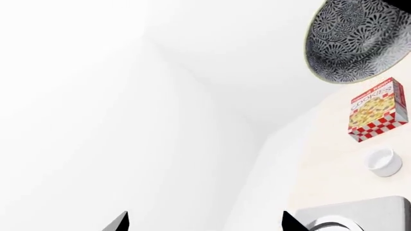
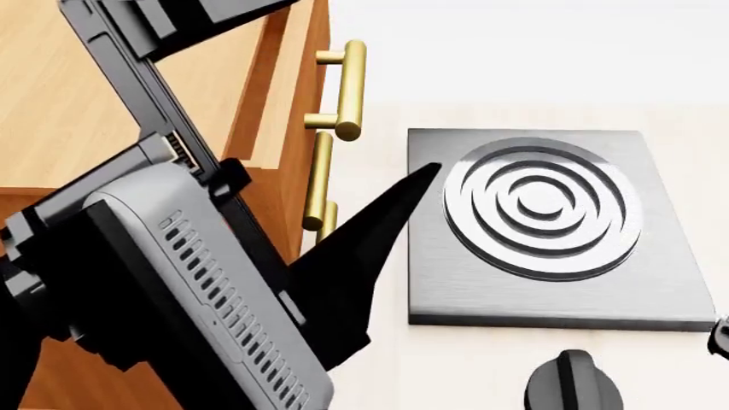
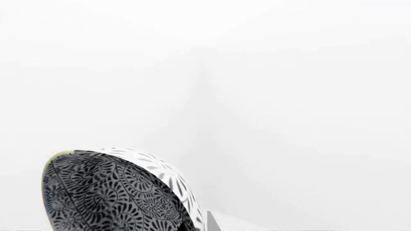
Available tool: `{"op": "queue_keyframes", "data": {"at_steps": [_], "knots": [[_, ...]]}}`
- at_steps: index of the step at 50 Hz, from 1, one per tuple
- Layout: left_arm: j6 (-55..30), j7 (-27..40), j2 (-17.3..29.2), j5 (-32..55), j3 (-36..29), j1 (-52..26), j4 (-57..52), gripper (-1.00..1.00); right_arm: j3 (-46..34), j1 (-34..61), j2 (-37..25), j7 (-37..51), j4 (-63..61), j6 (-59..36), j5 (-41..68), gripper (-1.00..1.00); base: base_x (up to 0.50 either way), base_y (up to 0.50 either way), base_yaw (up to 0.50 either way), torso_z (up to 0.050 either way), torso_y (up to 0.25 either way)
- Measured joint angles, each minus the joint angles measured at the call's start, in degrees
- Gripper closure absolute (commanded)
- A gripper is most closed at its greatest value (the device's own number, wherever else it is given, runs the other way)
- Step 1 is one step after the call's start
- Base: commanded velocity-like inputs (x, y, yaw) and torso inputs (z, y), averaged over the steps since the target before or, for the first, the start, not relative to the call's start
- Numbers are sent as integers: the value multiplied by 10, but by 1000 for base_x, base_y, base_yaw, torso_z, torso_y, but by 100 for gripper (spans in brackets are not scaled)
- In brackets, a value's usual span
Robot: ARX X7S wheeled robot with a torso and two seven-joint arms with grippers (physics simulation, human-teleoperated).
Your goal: Pick the akita bowl on the wooden cabinet and place it on the plate.
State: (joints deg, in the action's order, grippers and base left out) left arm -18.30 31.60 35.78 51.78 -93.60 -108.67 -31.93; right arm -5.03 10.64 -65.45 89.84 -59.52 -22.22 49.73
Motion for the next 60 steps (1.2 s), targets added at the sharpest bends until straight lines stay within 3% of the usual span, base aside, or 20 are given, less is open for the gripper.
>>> {"op": "queue_keyframes", "data": {"at_steps": [27,60], "knots": [[2,12,1,-5,7,12,-6,-100,118,-68,0,-41,42,-24,58,100,0,0,0,0,0],[0,16,9,-11,11,24,-13,-100,119,-47,8,-131,184,-35,71,100,0,0,0,0,0]]}}
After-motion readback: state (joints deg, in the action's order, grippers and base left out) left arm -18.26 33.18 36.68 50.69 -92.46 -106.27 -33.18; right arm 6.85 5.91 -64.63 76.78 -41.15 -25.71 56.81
